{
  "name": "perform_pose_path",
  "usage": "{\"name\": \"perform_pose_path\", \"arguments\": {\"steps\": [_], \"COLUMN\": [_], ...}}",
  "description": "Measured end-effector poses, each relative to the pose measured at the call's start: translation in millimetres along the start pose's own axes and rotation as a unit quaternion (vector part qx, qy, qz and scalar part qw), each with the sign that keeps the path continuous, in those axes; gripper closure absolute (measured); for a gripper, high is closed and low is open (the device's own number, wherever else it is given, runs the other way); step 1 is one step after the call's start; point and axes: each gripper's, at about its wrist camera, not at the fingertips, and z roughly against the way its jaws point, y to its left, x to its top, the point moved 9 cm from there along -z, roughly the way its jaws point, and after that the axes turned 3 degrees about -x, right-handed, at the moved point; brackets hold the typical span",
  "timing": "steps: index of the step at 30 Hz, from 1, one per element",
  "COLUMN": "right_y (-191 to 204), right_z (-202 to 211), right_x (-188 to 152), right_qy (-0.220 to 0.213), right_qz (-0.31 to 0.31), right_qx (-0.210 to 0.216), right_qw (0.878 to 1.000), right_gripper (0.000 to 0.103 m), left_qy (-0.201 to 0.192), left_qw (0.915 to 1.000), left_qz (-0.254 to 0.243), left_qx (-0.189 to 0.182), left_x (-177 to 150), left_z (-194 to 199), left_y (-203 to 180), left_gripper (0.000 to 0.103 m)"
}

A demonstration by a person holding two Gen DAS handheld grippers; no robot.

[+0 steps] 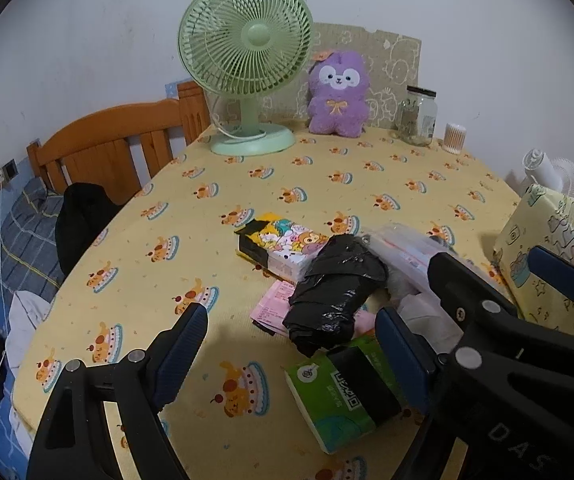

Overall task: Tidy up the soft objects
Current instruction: 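Grasp the black wrapped bundle with the left tool while the right tool grasps the clear pen bag, then carry the black bundle and pen bag with both tools over the patterned box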

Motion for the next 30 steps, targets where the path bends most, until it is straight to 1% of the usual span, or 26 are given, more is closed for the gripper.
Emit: {"name": "perform_pose_path", "arguments": {"steps": [1,4,7,8,9,10,13,14,18,23,24,27,28,29,30], "right_y": [2,6,9,10,9,9,9,9,9,11,11,12,12,12,12], "right_z": [-3,-9,-12,-14,-15,-14,-10,-9,-3,4,4,0,-2,-5,-6], "right_x": [-1,-5,-9,-11,-12,-13,-12,-11,-9,-3,-2,-1,-1,-1,-1], "right_qy": [0.005,0.015,0.027,0.034,0.038,0.038,0.036,0.034,0.026,0.01,0.009,0.009,0.011,0.013,0.015], "right_qz": [0.002,0.006,0.004,0.004,0.003,0.004,0.003,0.002,0.004,0.009,0.01,0.012,0.011,0.009,0.008], "right_qx": [0.003,0.01,0.022,0.026,0.026,0.026,0.03,0.033,0.038,0.042,0.042,0.043,0.045,0.043,0.04], "right_qw": [1.0,1.0,0.999,0.999,0.999,0.999,0.999,0.999,0.999,0.999,0.999,0.999,0.999,0.999,0.999], "right_gripper": [0.014,0.023,0.036,0.044,0.048,0.055,0.062,0.067,0.074,0.078,0.078,0.078,0.078,0.078,0.078], "left_qy": [0.002,0.008,0.012,0.013,0.014,0.014,0.009,0.008,0.002,-0.007,-0.007,0.005,0.009,0.013,0.019], "left_qw": [1.0,1.0,0.9999,0.9999,0.9999,0.9999,0.9999,0.9999,0.9998,0.9994,0.9993,0.9993,0.9993,0.9992,0.999], "left_qz": [-0.001,-0.004,-0.007,-0.008,-0.009,-0.009,-0.009,-0.011,-0.021,-0.033,-0.035,-0.036,-0.034,-0.032,-0.033], "left_qx": [0.001,0.0,0.001,0.002,0.003,0.004,0.003,0.002,0.004,0.004,0.002,-0.01,-0.015,-0.021,-0.023], "left_x": [-1,-4,-5,-5,-6,-6,-4,-4,-1,5,6,5,4,3,2], "left_z": [-2,-7,-9,-10,-10,-10,-9,-9,-5,-5,-6,-13,-16,-18,-21], "left_y": [0,0,0,0,0,0,-2,-3,-7,-11,-12,-14,-14,-15,-14], "left_gripper": [0.016,0.016,0.016,0.016,0.016,0.016,0.016,0.016,0.016,0.017,0.018,0.028,0.035,0.047,0.054]}}
